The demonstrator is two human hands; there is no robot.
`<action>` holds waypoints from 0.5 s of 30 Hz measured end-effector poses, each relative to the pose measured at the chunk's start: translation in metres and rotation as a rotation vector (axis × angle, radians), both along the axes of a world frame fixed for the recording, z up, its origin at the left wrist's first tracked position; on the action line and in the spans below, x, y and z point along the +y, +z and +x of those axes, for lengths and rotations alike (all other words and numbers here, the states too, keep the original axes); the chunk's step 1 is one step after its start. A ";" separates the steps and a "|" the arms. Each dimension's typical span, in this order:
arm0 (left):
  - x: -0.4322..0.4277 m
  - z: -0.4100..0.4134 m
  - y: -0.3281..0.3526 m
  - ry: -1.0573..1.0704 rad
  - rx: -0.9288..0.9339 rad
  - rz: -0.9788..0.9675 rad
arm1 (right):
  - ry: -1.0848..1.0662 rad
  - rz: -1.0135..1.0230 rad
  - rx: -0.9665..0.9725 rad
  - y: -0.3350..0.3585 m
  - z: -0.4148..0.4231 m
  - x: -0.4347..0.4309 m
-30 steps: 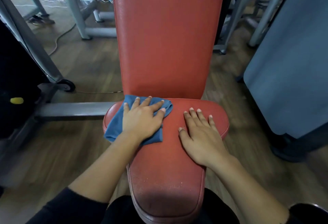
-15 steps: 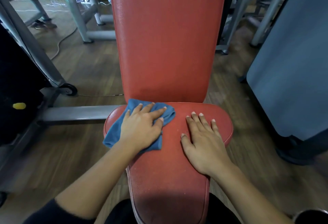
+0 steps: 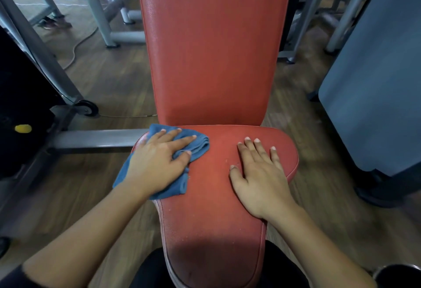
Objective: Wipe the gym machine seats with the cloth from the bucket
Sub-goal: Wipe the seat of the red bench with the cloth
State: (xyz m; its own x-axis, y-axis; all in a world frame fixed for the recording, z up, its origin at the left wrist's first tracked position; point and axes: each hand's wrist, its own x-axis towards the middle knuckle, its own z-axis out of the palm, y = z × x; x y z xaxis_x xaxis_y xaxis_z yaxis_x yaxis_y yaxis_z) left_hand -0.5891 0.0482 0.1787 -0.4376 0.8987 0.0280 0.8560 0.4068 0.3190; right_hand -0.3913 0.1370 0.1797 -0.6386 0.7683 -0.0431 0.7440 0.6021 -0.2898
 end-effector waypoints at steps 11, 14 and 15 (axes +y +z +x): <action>-0.004 0.005 -0.001 -0.028 -0.002 0.007 | 0.002 -0.020 -0.005 0.002 -0.001 0.000; 0.016 -0.009 0.000 0.131 0.011 -0.034 | 0.000 -0.025 0.005 0.003 -0.001 -0.001; 0.027 -0.003 0.001 0.150 0.013 -0.038 | 0.001 -0.023 0.004 0.003 -0.001 -0.001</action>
State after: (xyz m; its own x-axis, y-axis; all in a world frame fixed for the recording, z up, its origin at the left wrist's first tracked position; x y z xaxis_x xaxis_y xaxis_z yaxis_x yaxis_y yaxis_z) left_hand -0.5926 0.0752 0.1798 -0.5672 0.8236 0.0015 0.7884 0.5425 0.2902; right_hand -0.3920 0.1364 0.1824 -0.6393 0.7667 -0.0582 0.7422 0.5956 -0.3072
